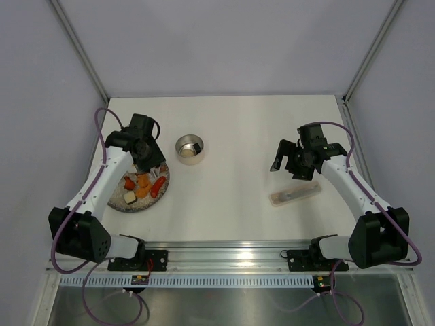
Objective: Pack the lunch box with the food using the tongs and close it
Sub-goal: Pick up the fake food from the plate.
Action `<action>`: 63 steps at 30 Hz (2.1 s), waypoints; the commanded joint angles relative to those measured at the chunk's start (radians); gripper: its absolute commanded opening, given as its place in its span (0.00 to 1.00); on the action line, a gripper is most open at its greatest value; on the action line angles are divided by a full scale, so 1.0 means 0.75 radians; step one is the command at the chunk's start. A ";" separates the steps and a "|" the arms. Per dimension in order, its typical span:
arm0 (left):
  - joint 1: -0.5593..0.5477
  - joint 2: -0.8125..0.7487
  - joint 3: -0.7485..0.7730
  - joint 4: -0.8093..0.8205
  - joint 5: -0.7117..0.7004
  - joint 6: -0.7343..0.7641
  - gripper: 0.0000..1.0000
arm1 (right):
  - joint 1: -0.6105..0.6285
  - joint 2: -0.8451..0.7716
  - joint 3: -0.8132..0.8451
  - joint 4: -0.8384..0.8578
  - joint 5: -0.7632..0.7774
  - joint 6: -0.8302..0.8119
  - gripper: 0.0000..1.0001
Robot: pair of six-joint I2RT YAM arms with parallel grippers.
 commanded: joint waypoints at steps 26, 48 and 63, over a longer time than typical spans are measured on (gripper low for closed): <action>-0.003 -0.058 -0.142 0.094 0.093 -0.024 0.51 | -0.002 -0.008 0.012 0.017 -0.014 -0.018 0.99; 0.009 -0.025 -0.173 0.078 0.122 0.017 0.51 | -0.002 -0.036 0.010 0.005 -0.008 -0.012 1.00; 0.013 -0.064 -0.140 0.035 0.120 0.013 0.36 | 0.004 -0.018 0.024 0.007 -0.016 -0.012 1.00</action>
